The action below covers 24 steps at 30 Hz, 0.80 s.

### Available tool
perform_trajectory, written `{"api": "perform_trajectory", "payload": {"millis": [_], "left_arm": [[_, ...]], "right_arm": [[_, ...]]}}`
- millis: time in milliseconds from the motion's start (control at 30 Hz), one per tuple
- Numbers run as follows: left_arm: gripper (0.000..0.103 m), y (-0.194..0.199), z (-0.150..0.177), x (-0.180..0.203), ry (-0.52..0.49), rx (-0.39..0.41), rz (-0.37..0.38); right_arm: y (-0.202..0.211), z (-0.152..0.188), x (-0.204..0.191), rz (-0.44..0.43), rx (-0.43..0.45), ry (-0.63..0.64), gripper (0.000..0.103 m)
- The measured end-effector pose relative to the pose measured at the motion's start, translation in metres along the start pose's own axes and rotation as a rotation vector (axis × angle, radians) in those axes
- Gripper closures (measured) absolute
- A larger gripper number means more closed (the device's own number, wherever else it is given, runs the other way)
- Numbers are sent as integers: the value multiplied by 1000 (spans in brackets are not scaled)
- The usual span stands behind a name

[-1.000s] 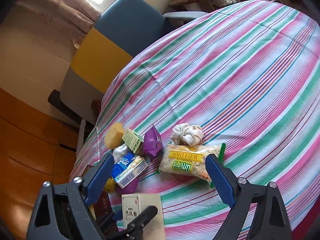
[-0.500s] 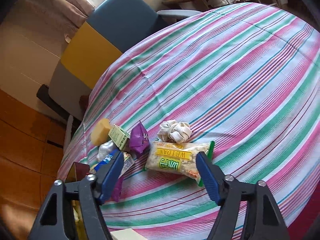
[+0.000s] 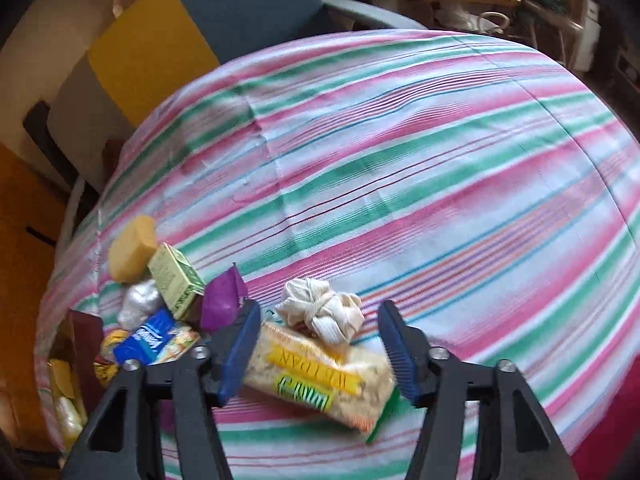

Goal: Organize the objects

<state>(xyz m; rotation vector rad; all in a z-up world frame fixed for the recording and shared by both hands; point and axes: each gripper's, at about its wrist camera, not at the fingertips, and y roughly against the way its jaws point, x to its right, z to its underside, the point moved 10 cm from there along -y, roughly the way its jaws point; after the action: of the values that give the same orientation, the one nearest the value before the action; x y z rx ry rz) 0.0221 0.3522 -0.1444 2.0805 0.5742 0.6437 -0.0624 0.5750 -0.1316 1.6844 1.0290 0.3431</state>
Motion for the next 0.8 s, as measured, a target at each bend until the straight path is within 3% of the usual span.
{"api": "perform_trajectory", "payload": {"millis": [167, 233, 467, 633, 800], "left_arm": [[50, 1, 1, 0, 5, 1, 2], [49, 1, 0, -1, 17, 6, 4], [50, 13, -2, 6, 23, 47, 26], [50, 48, -13, 10, 17, 123, 35], [50, 82, -16, -10, 65, 170, 15]], "right_arm": [[-24, -3, -1, 60, -15, 85, 36], [-31, -3, -3, 76, -29, 121, 67], [-34, 1, -7, 98, -34, 201, 68], [-35, 2, -8, 117, -31, 231, 68], [-35, 3, -10, 134, -26, 258, 68]]}}
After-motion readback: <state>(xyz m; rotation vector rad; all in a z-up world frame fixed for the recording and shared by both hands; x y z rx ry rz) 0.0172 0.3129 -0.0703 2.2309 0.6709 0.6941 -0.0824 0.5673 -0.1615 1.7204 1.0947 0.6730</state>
